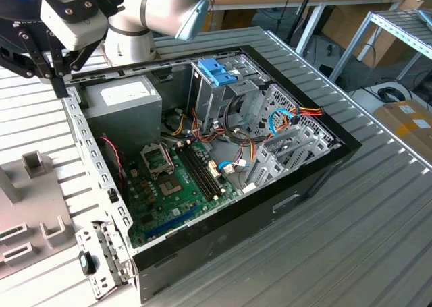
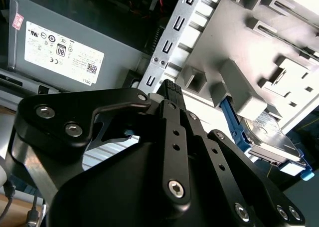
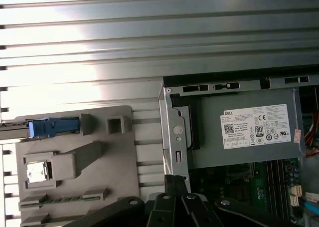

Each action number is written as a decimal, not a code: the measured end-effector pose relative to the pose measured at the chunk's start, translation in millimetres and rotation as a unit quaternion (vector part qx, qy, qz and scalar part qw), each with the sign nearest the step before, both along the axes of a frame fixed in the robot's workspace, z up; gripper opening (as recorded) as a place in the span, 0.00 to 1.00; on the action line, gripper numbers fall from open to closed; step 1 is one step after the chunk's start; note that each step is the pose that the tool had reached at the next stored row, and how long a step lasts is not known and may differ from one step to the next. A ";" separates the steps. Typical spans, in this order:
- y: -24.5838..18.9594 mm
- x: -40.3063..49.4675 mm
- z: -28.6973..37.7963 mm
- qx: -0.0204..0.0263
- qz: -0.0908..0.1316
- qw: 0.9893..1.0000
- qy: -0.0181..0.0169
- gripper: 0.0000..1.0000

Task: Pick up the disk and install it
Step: 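Reach for the disk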

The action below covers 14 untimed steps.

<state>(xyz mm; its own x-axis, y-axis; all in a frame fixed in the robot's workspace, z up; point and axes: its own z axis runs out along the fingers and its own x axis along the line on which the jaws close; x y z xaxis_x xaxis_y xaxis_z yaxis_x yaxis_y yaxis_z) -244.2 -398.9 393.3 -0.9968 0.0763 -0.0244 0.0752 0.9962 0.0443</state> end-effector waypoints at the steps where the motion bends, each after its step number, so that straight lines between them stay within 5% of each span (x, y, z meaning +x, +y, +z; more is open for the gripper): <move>1: 0.0 -0.4 0.0 0.000 0.000 1.000 0.000 0.11; 14: 0.0 -5.3 -0.1 0.000 0.000 1.000 0.000 0.11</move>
